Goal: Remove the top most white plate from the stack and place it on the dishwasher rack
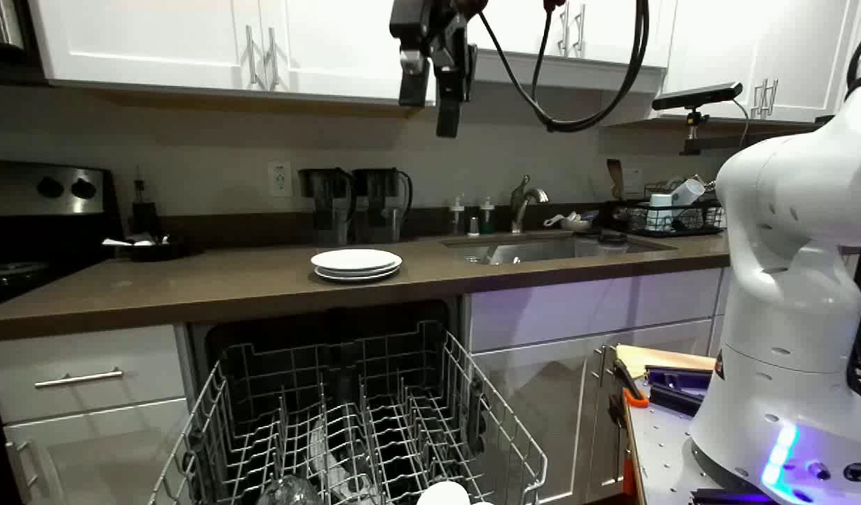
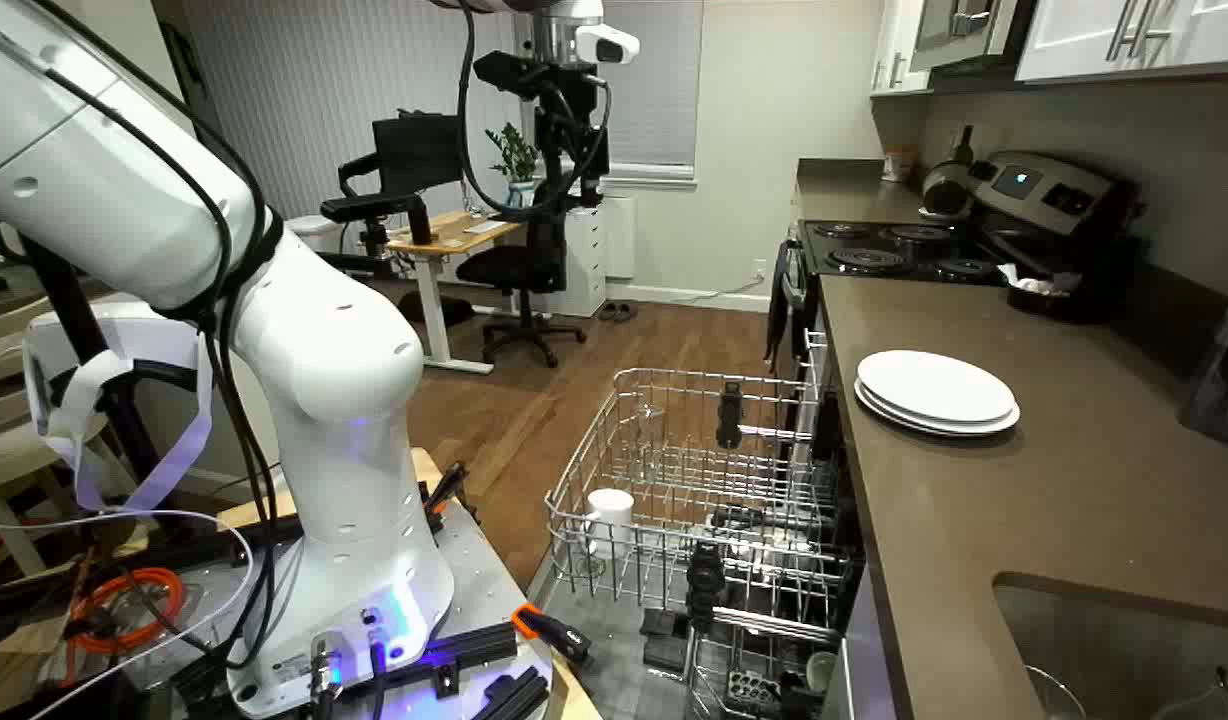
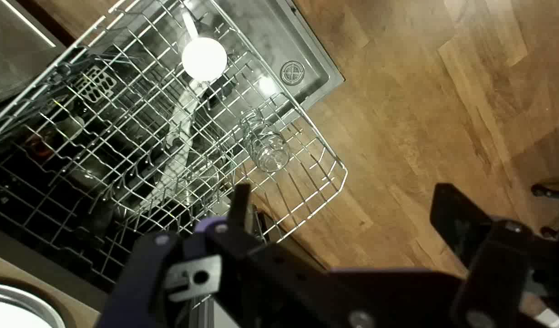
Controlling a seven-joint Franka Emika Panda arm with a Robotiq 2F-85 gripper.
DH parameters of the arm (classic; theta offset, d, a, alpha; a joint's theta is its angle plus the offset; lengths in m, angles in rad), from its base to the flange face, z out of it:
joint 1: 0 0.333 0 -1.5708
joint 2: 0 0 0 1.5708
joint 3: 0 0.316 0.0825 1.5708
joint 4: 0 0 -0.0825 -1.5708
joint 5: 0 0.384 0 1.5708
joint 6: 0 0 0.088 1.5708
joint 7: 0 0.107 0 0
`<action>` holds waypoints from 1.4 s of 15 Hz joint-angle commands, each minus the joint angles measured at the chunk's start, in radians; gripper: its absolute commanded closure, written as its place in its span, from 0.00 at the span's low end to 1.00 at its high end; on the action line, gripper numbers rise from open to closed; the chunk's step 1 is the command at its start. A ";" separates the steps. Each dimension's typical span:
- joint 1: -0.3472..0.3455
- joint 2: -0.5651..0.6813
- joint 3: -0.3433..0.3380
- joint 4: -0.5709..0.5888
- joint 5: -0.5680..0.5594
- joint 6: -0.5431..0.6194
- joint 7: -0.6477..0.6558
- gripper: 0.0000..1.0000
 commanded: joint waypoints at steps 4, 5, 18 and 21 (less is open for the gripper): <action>-0.008 0.000 0.006 0.003 0.003 -0.004 -0.003 0.00; -0.008 0.000 0.006 0.003 0.003 -0.004 -0.003 0.00; -0.046 0.132 -0.014 0.001 -0.116 0.036 -0.089 0.00; -0.075 0.226 -0.027 0.024 -0.229 0.093 -0.129 0.00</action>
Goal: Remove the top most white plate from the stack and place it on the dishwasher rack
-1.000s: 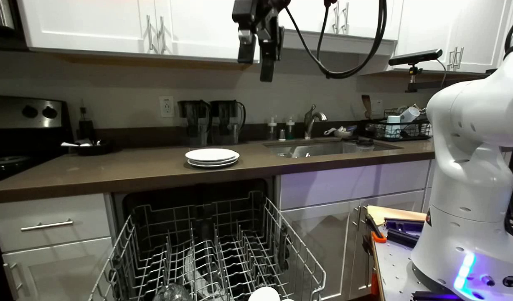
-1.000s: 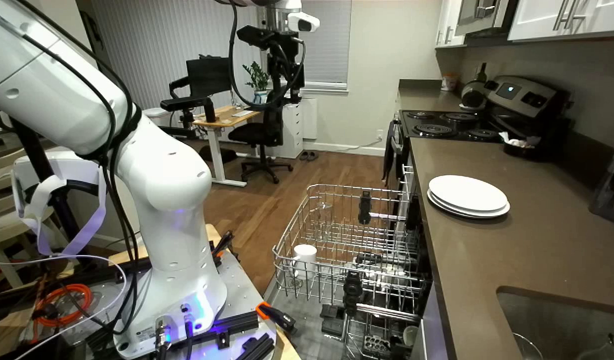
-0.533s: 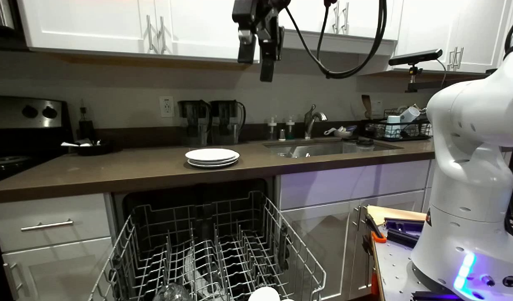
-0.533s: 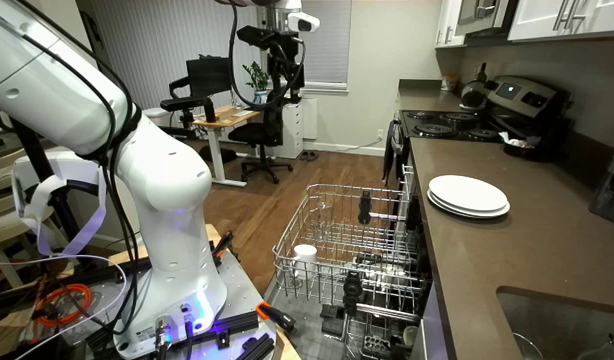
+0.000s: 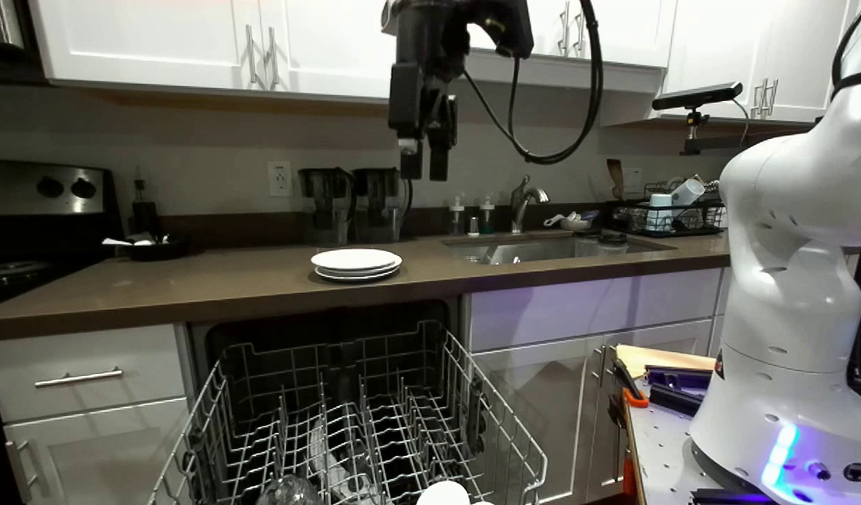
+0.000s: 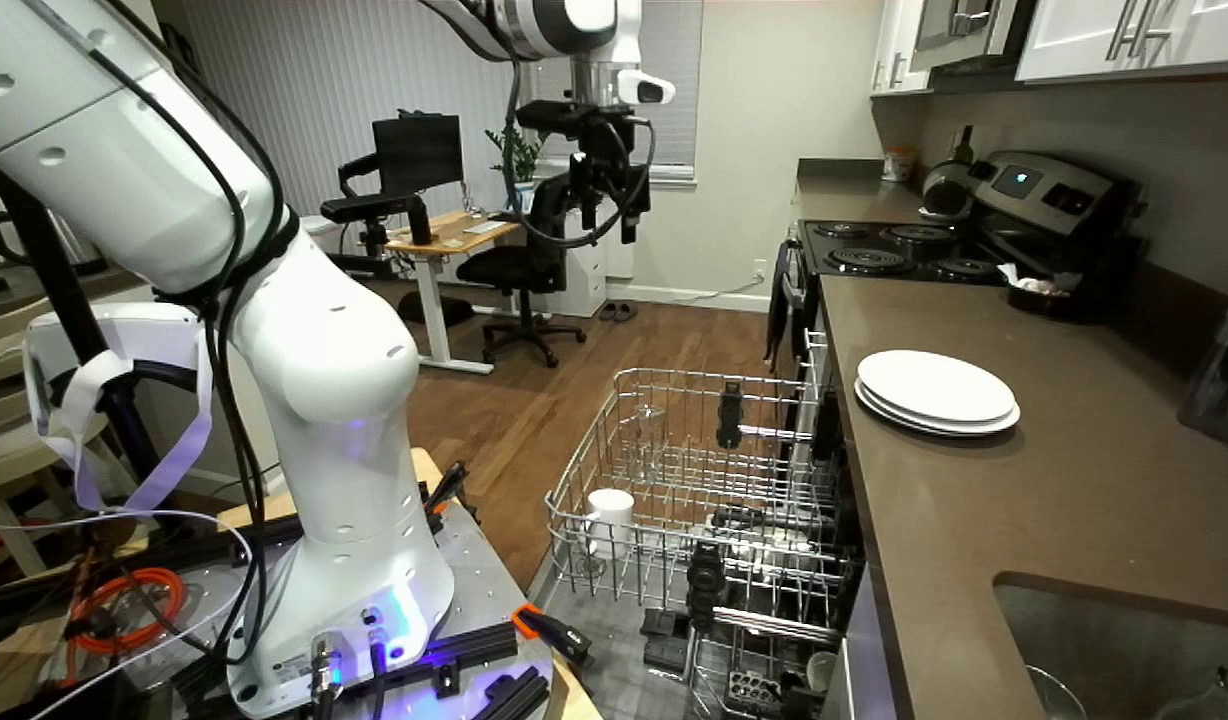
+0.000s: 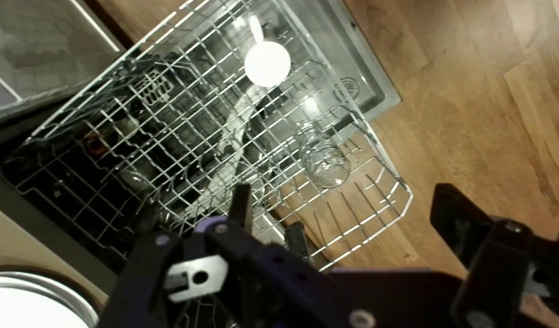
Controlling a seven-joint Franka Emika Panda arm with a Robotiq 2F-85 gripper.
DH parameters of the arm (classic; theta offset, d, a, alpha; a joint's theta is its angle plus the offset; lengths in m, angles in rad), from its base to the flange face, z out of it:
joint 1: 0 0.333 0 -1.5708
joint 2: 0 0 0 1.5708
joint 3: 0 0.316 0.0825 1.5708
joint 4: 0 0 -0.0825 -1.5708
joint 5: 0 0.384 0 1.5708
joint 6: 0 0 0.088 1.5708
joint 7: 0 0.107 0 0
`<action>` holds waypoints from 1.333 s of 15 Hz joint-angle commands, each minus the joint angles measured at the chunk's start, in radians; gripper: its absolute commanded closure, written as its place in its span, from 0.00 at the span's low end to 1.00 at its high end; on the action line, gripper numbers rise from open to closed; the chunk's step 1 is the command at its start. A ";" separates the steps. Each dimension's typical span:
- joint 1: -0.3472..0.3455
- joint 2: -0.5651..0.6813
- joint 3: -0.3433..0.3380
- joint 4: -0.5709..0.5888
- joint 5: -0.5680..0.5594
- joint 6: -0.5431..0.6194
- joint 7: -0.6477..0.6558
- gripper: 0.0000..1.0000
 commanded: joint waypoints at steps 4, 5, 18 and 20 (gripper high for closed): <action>-0.077 0.235 -0.049 0.100 -0.230 0.151 -0.097 0.00; -0.086 0.271 -0.063 0.129 -0.251 0.157 -0.103 0.00; -0.101 0.487 -0.083 0.208 -0.534 0.241 0.104 0.00; -0.095 0.555 -0.101 0.242 -0.633 0.293 0.149 0.00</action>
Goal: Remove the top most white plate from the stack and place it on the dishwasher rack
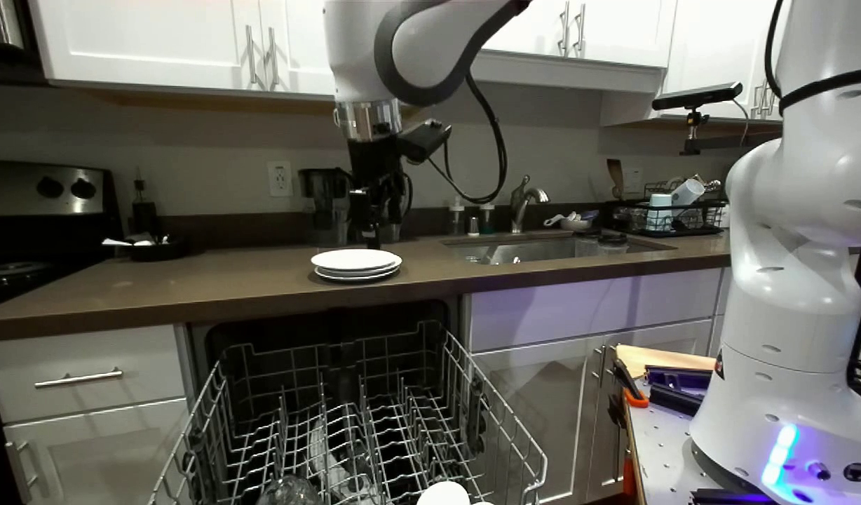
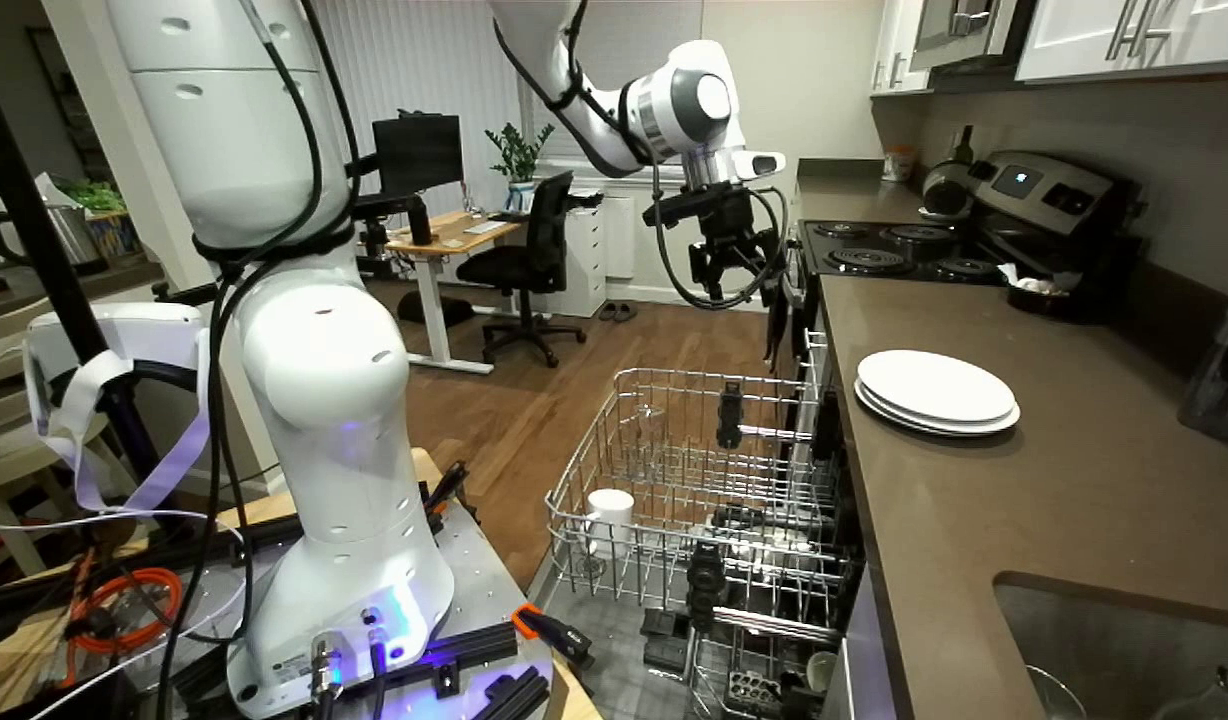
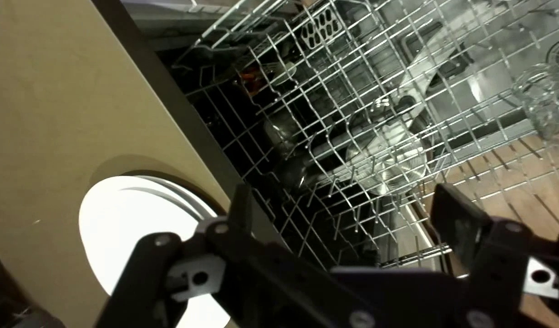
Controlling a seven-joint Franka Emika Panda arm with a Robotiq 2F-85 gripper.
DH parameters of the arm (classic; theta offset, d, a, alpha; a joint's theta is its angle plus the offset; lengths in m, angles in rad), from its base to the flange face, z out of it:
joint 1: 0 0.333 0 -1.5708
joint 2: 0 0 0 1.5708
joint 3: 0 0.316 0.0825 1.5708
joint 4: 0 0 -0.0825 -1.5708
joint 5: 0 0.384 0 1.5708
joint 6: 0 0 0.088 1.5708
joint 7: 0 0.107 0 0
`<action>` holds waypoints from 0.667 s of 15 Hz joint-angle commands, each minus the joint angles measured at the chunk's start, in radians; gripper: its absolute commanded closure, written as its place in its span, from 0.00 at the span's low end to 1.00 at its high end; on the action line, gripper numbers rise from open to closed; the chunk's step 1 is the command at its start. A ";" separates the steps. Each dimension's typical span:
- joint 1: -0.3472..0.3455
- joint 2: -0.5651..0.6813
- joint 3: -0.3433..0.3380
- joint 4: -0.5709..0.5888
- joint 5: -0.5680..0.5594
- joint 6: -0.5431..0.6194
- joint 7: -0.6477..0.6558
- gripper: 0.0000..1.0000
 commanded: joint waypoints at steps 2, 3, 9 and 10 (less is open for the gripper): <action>0.009 0.175 -0.035 0.116 -0.249 0.086 0.123 0.00; 0.016 0.207 -0.049 0.143 -0.314 0.095 0.151 0.00; 0.010 0.366 -0.125 0.291 -0.476 0.115 0.187 0.00; 0.009 0.388 -0.135 0.312 -0.481 0.121 0.187 0.00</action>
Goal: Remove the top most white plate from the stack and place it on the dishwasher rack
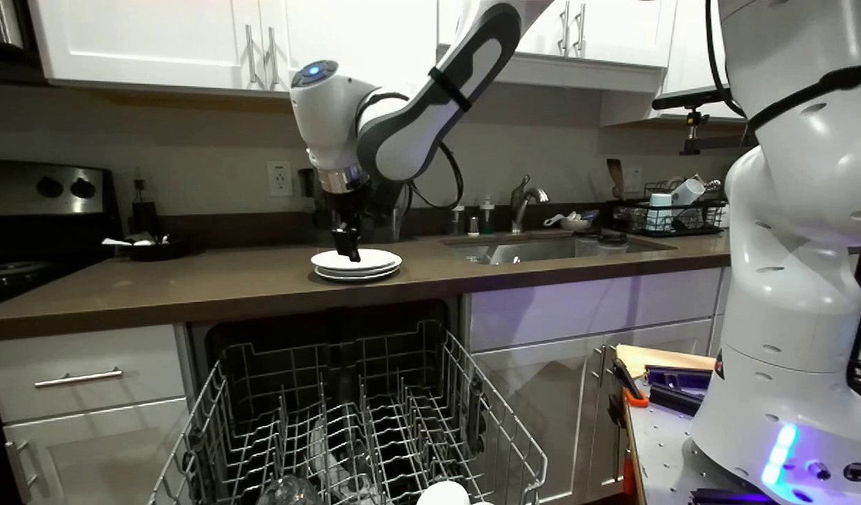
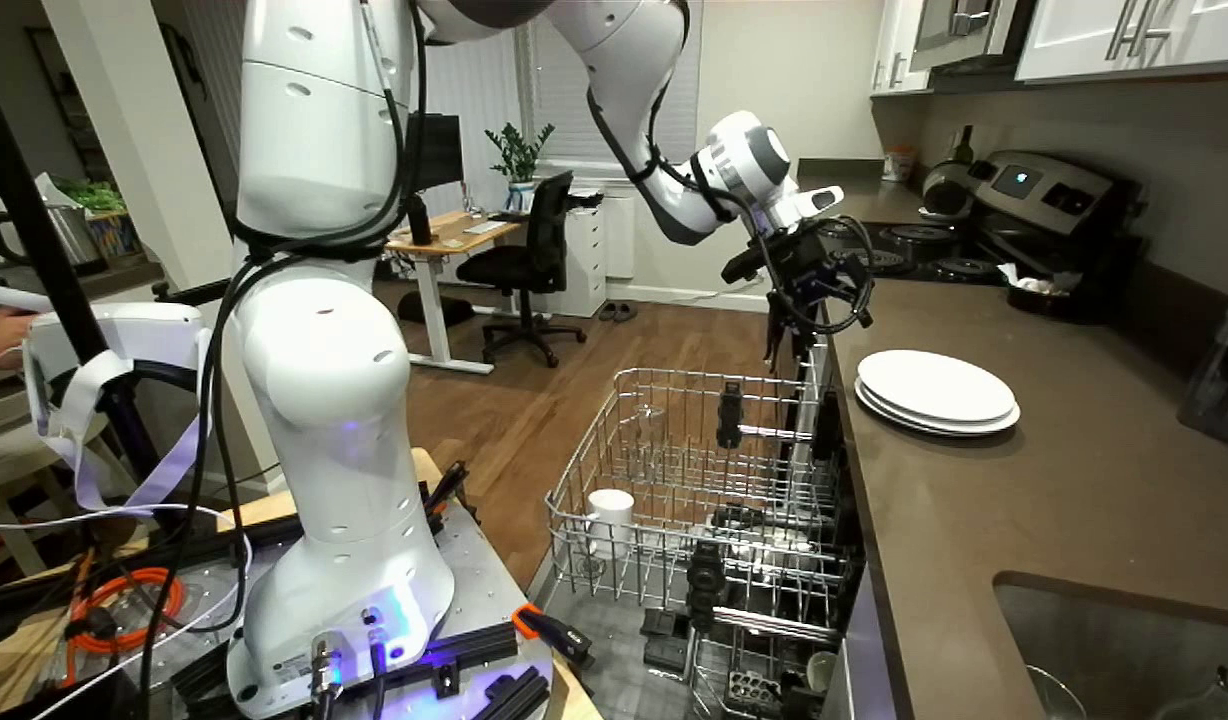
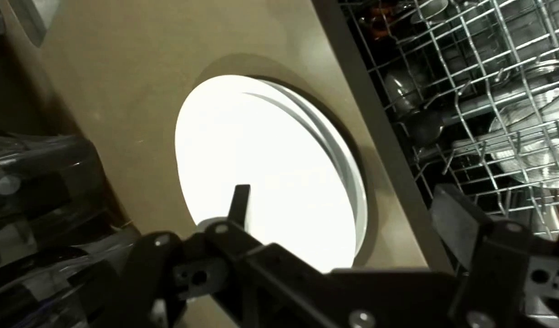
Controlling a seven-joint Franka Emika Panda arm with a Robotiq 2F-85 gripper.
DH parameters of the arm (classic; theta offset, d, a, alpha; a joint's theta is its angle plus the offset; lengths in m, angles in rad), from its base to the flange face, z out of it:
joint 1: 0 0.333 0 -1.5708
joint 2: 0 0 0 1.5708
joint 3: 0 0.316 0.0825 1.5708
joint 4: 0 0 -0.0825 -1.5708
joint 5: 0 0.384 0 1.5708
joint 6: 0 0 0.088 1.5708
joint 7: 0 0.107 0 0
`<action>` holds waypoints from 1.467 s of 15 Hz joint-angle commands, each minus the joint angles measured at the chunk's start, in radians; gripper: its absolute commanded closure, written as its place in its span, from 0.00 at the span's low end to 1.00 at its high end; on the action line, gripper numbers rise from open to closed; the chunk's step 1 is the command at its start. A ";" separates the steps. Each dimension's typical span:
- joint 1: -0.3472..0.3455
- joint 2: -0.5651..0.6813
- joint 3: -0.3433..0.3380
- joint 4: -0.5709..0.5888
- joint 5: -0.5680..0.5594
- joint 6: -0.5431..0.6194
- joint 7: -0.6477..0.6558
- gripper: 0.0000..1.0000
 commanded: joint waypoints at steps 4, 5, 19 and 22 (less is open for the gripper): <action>0.006 0.143 -0.061 0.136 -0.043 0.081 0.034 0.00; 0.013 0.153 -0.067 0.146 -0.048 0.094 0.040 0.00; 0.074 0.250 -0.089 0.221 -0.142 0.094 0.095 0.41; 0.072 0.263 -0.097 0.221 -0.148 0.093 0.093 0.52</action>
